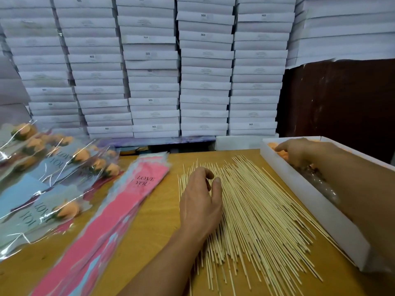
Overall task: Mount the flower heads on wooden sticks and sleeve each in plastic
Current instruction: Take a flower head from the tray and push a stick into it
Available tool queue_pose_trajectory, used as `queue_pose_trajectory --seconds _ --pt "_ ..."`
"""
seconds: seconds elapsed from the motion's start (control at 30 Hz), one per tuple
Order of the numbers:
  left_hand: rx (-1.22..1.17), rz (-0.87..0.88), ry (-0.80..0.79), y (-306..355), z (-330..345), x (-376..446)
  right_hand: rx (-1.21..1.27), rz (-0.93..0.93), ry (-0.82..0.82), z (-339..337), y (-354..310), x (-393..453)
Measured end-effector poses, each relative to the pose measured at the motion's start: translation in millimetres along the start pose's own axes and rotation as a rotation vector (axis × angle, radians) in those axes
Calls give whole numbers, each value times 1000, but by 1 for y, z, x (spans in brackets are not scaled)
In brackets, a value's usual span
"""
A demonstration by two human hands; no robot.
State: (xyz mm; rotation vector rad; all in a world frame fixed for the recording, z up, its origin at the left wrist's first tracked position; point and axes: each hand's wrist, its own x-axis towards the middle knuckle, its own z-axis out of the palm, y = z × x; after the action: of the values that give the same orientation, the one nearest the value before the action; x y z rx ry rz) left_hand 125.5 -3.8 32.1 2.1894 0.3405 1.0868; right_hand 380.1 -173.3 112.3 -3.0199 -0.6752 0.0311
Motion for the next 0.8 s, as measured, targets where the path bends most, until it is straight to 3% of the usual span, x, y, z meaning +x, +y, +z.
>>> queue_pose_trajectory --seconds 0.17,0.4,0.67,0.8 --pt "-3 5 6 -2 2 1 -88 -6 -4 8 7 1" --pt "4 -1 -12 -3 5 1 -117 45 129 20 8 6" --pt "-2 -1 -13 -2 5 0 24 161 199 16 12 10" --pt "4 -1 -3 -2 5 2 126 250 317 4 15 6"
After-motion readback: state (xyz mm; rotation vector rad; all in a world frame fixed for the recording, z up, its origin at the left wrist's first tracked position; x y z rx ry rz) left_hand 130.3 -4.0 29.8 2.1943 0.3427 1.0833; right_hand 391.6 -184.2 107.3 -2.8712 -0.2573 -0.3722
